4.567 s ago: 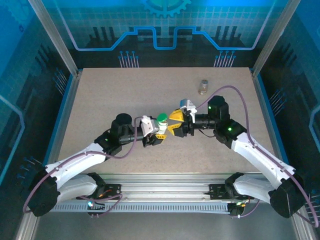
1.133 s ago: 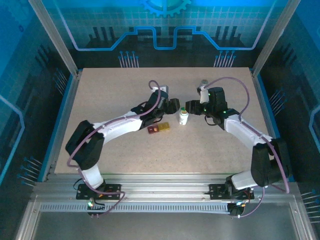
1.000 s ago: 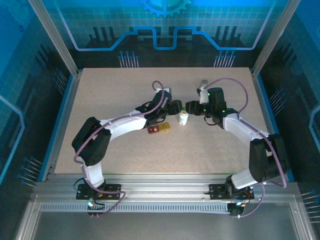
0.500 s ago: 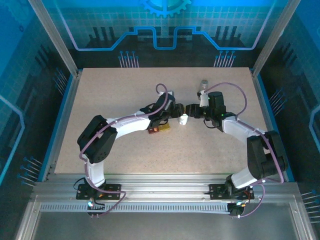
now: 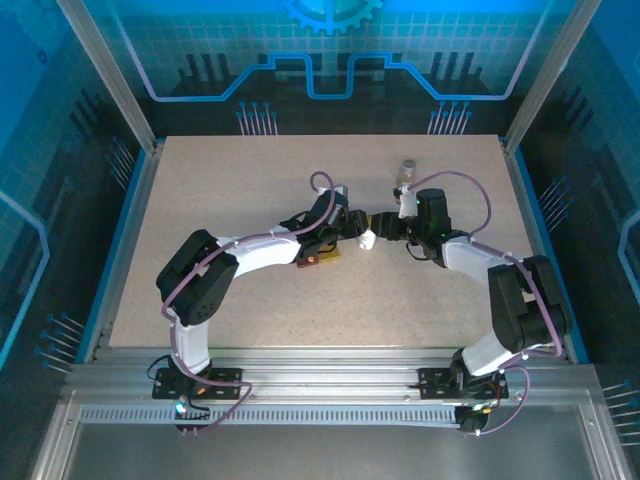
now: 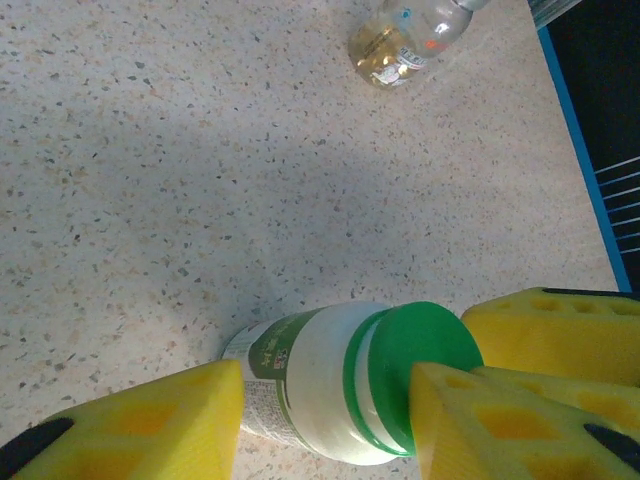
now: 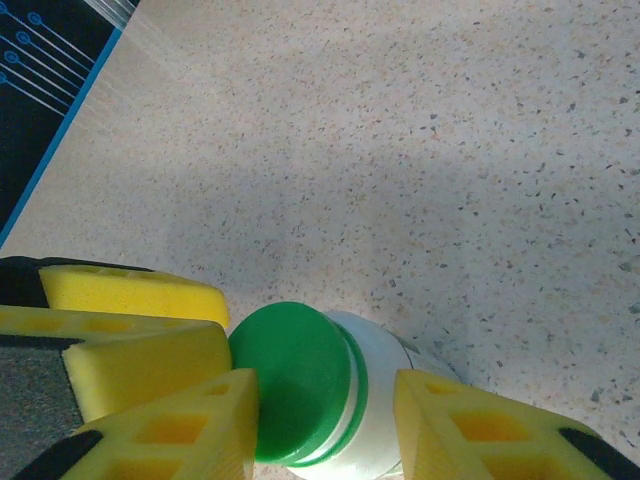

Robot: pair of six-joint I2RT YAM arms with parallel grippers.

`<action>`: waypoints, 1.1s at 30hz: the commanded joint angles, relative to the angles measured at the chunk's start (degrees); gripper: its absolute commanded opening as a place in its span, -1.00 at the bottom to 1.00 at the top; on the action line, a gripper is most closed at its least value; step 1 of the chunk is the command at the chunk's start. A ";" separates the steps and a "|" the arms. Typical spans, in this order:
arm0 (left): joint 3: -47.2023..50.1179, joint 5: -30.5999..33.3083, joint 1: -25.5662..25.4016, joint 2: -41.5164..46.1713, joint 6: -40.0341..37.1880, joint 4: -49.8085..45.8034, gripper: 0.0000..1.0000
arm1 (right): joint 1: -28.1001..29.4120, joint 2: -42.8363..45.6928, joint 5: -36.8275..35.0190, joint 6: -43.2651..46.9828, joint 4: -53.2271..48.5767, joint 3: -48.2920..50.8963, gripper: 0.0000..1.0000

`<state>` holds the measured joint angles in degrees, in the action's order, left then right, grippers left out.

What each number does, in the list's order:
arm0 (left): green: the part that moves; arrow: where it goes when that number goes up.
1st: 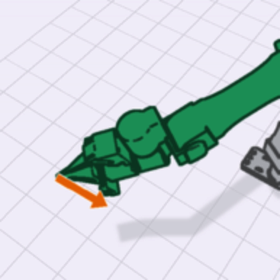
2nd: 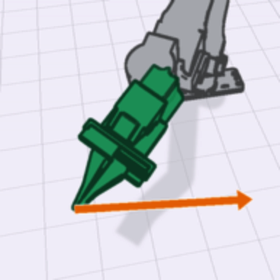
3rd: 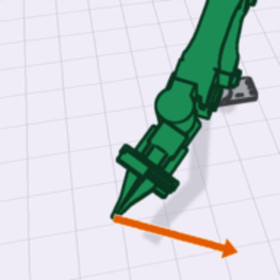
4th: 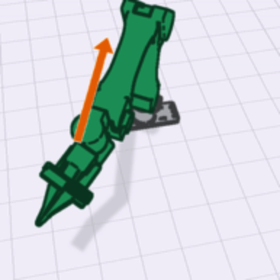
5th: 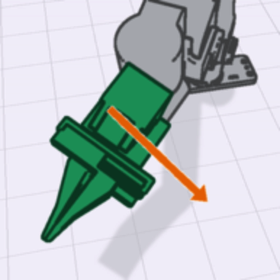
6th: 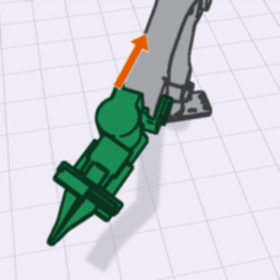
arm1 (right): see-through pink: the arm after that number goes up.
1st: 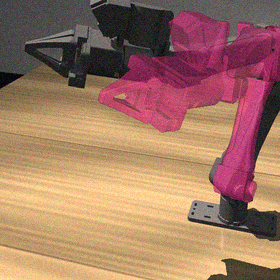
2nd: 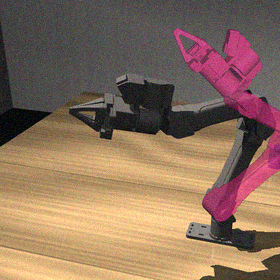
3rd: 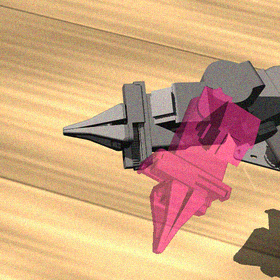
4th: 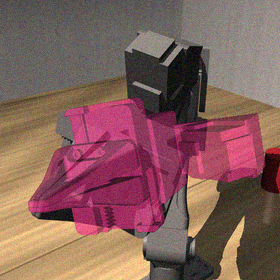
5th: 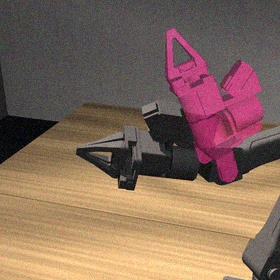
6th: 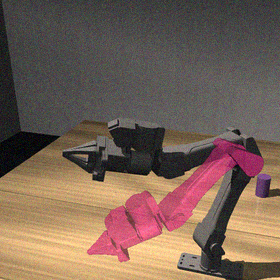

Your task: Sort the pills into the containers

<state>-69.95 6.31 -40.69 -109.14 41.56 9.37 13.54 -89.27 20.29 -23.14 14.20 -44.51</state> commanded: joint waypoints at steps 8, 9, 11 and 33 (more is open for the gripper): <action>5.08 -4.46 -2.60 -4.18 4.56 3.80 -0.17 | -0.42 -3.13 -3.64 -2.78 0.90 7.18 -0.19; 5.34 -4.42 -2.79 -4.62 4.83 3.98 -0.18 | -0.41 -3.42 -3.82 -3.16 0.88 7.94 -0.20; 5.83 -4.63 -3.24 -5.64 5.40 4.49 -0.19 | -0.37 -3.94 -4.44 -3.87 3.29 9.35 -0.21; -4.61 -3.61 1.04 5.73 -2.00 -2.38 0.04 | -1.90 2.19 -7.79 3.36 -20.16 -12.65 0.08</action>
<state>-71.88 4.25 -40.21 -108.33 42.24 9.17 12.43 -88.47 14.33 -22.74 2.55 -52.99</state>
